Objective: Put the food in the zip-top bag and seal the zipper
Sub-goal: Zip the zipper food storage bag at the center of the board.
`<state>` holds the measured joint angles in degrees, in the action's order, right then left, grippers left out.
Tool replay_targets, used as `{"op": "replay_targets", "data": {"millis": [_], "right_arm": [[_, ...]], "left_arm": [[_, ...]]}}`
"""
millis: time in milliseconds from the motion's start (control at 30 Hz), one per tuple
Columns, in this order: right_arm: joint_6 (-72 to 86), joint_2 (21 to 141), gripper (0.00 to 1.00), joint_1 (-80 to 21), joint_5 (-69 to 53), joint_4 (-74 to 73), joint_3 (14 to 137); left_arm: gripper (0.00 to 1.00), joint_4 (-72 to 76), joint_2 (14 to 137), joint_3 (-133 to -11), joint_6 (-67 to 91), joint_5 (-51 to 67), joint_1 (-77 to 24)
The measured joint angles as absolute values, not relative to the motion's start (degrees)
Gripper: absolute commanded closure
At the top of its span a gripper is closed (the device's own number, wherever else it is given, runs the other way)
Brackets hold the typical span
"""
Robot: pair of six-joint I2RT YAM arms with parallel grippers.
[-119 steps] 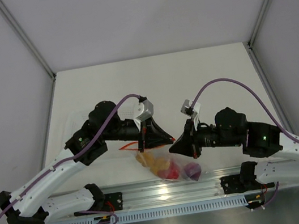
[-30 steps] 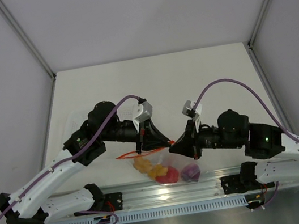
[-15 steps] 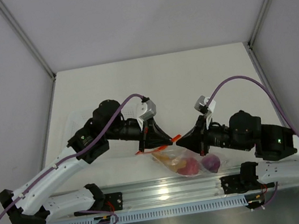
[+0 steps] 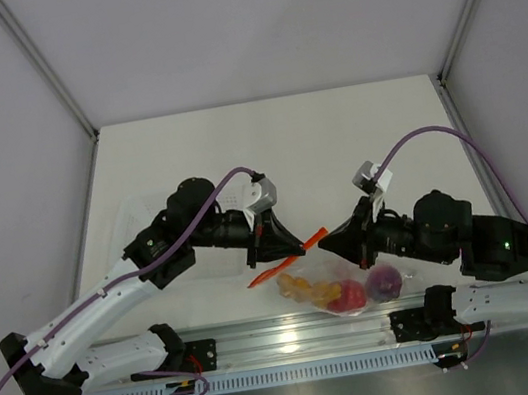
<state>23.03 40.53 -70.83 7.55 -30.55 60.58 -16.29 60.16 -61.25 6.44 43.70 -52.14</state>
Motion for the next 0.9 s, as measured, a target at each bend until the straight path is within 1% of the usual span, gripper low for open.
{"op": "replay_targets", "data": {"millis": [233,400,500,533,700,733,833,900], "right_arm": [[22.0,40.4,1.0,-70.8,10.2,-33.5,63.9],[21.7,39.9,1.0,-70.8,9.8,-34.3,64.8],[21.8,40.4,0.83,-70.8,7.8,-34.3,64.6],[22.0,40.8,0.74,-70.8,6.6,-34.2,64.5],[22.5,43.3,0.52,-70.8,1.6,-33.8,63.5],[22.6,44.2,0.44,-70.8,0.8,-33.8,63.3],[22.7,46.3,0.34,-70.8,-0.8,-33.7,62.5],[22.4,47.2,0.32,-70.8,-1.5,-34.0,62.0]], "left_arm": [[0.99,-15.6,60.1,-60.2,6.4,44.0,-52.0],[0.99,-16.3,59.5,-59.8,6.4,44.2,-52.0],[0.99,-17.8,59.1,-59.9,6.3,44.1,-52.0],[0.99,-18.9,58.9,-59.9,6.0,44.1,-52.0],[0.99,-23.6,58.8,-61.6,5.3,43.7,-51.9],[0.99,-24.3,58.8,-62.3,5.0,43.6,-51.9],[0.99,-25.4,58.8,-63.6,4.4,43.7,-51.9],[0.99,-26.1,58.8,-64.0,4.1,43.7,-51.9]]}}
